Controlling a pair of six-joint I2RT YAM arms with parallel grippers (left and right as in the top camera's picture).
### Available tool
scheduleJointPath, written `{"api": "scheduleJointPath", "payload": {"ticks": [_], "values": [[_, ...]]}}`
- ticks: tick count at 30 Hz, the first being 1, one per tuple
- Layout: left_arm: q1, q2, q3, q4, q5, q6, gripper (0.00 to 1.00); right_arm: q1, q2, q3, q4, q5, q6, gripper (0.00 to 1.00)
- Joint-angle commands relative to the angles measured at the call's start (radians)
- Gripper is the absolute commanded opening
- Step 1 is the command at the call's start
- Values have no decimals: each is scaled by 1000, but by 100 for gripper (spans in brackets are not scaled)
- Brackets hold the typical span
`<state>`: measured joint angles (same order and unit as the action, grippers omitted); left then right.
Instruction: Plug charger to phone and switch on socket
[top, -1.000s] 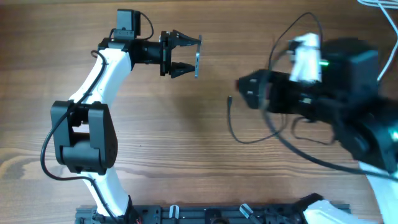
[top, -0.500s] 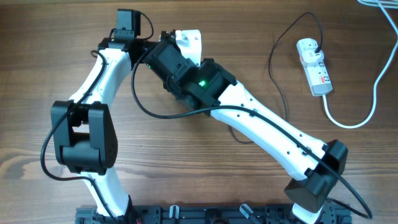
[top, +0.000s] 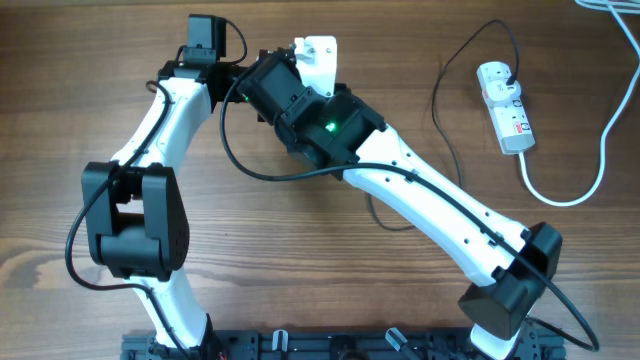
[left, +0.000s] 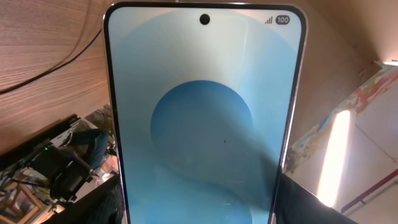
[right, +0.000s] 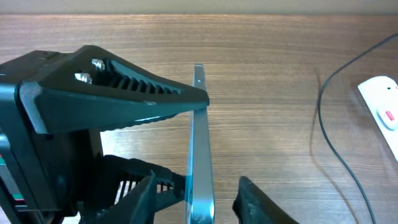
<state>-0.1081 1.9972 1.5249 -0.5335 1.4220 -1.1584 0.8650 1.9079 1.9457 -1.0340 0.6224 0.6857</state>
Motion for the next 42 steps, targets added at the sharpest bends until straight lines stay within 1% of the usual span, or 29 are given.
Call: {"api": "scheduleJointPath", "payload": {"ticks": [1, 3, 10, 11, 13, 16, 23, 26, 29, 30, 32, 33, 35, 36, 38, 42], "values": [[5, -32, 20, 3, 33, -2, 67, -2, 2, 9, -3, 24, 23, 40], [5, -32, 20, 3, 44, -2, 67, -2, 2, 9, -3, 25, 22, 35], [5, -32, 20, 3, 75, -2, 67, -8, 2, 9, 10, 35, 24, 35], [5, -32, 20, 3, 79, -2, 67, -14, 2, 9, 9, 35, 24, 33], [5, -32, 20, 3, 81, -2, 67, -18, 2, 9, 9, 35, 24, 32], [5, -32, 20, 3, 81, -2, 67, -18, 2, 9, 13, 35, 24, 24], [5, -32, 20, 3, 81, -2, 67, -18, 2, 9, 13, 24, 24, 22], [6, -32, 20, 3, 81, -2, 67, -18, 2, 9, 19, 24, 24, 19], [5, -32, 20, 3, 81, -2, 67, -18, 2, 9, 25, 23, 24, 18], [5, -32, 20, 3, 81, -2, 67, -18, 2, 9, 24, 23, 24, 15], [5, -32, 20, 3, 81, -2, 67, -18, 2, 9, 25, 23, 24, 7], [5, -32, 20, 3, 81, -2, 67, -18, 2, 9, 24, 20, 24, 4], [5, -32, 20, 3, 81, -2, 67, -18, 2, 9, 26, 20, 25, 4], [6, -32, 20, 3, 81, -2, 67, -18, 2, 9, 28, 21, 32, 4], [6, -32, 20, 3, 80, -2, 68, -18, -2, 10, 29, 41, 93, 4], [9, -32, 20, 3, 77, -3, 72, -18, -30, 10, 28, 107, 227, 4]]}}
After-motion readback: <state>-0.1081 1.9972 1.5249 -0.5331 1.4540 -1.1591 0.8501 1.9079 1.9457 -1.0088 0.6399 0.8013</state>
